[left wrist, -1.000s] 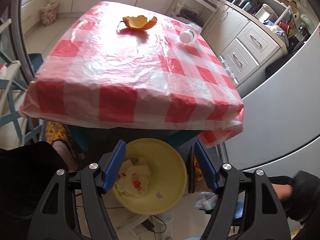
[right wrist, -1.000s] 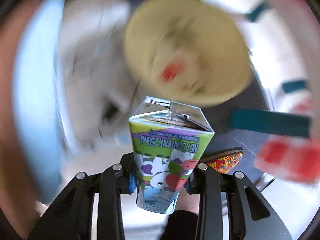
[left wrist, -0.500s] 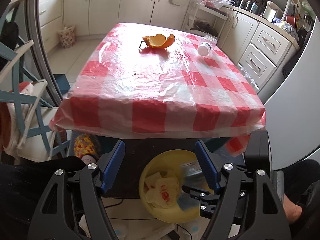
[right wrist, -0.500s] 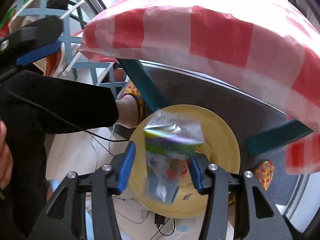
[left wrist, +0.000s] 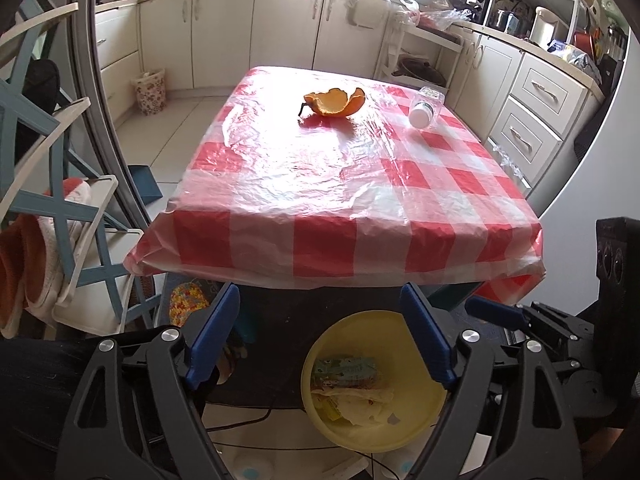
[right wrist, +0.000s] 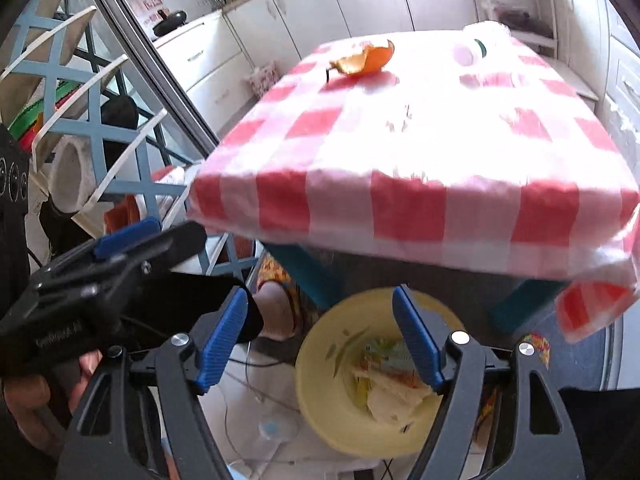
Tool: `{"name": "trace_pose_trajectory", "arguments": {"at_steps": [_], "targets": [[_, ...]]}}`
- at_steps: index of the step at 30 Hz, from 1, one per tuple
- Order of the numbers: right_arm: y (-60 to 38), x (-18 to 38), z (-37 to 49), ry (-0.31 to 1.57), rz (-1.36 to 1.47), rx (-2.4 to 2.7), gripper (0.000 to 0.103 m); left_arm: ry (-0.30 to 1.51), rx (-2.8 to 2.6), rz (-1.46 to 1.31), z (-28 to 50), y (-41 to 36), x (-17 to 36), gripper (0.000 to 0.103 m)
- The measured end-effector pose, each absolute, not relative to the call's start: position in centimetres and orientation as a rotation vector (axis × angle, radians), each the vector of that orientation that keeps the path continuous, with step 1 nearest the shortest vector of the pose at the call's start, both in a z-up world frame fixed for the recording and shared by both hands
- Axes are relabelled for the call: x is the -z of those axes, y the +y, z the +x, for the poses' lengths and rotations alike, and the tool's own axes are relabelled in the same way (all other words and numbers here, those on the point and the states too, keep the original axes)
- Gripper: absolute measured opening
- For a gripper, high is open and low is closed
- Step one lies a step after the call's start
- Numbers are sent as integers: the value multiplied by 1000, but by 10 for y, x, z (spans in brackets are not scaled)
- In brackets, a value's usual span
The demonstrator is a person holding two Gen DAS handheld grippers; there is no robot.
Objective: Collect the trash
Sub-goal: 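Raise both open tools back toward the table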
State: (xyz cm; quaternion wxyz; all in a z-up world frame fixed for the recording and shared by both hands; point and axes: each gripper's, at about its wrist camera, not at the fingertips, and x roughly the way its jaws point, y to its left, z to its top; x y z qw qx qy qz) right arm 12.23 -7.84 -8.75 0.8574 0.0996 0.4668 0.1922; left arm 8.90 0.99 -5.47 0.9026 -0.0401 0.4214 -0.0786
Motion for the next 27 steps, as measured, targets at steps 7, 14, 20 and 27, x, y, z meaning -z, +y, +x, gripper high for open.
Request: {"name": "trace_pose_trajectory", "arguments": {"at_steps": [7,14,20,27], "targets": [[-104,66,117,951,225,-353,73,853,172,-46,86,-3,53,80],[-107,60,114,928,214,-351,73,836,165,-43,85,-5,51,82],[-114,58,114,914,226,-323,74,807,172,-45,83,-7,46,83],[-123,43,116,863,245,-310,77,801,175,-75,90,-2,38,83]]}}
